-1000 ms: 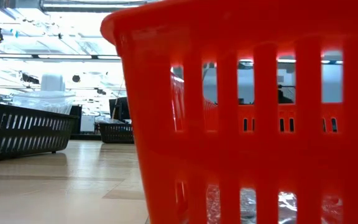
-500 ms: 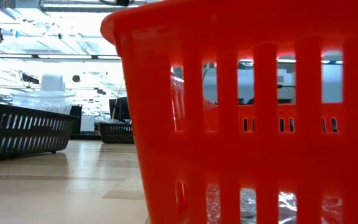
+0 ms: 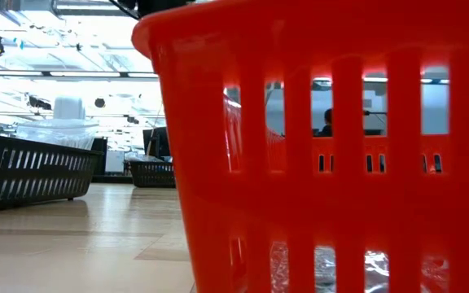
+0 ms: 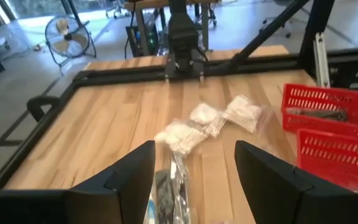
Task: Pick & Place Travel size toiletries
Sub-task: Put the cotton pack into the bottom black bin
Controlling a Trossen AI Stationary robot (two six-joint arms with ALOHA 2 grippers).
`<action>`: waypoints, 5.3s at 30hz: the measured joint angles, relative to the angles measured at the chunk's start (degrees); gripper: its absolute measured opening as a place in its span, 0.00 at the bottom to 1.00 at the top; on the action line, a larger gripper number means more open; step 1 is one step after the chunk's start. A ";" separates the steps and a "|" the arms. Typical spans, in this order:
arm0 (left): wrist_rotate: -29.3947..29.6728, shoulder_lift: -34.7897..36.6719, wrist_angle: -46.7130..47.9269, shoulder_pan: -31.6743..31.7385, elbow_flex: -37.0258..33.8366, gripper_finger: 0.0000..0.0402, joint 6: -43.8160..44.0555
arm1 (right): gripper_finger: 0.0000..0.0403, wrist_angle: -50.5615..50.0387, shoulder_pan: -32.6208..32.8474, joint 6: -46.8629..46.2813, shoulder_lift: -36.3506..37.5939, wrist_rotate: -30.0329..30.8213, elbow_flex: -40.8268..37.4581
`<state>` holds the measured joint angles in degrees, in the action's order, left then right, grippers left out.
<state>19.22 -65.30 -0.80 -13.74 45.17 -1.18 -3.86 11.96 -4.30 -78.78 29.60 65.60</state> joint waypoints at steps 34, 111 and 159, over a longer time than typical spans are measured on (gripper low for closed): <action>9.33 0.00 9.26 3.48 0.00 0.53 5.10 | 0.14 -48.92 -14.47 -44.95 1.57 2.48 -3.54; 4.36 -3.78 3.26 3.50 0.02 0.53 4.17 | 0.60 -36.77 -12.17 -32.66 1.55 -20.01 -20.74; 4.48 -3.80 2.41 3.52 0.02 0.53 4.03 | 0.03 -18.30 -9.82 -26.60 4.55 -21.99 -26.84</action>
<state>23.70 -69.10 1.60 -10.22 45.19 2.85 -22.16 2.14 -30.89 -74.24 7.62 38.76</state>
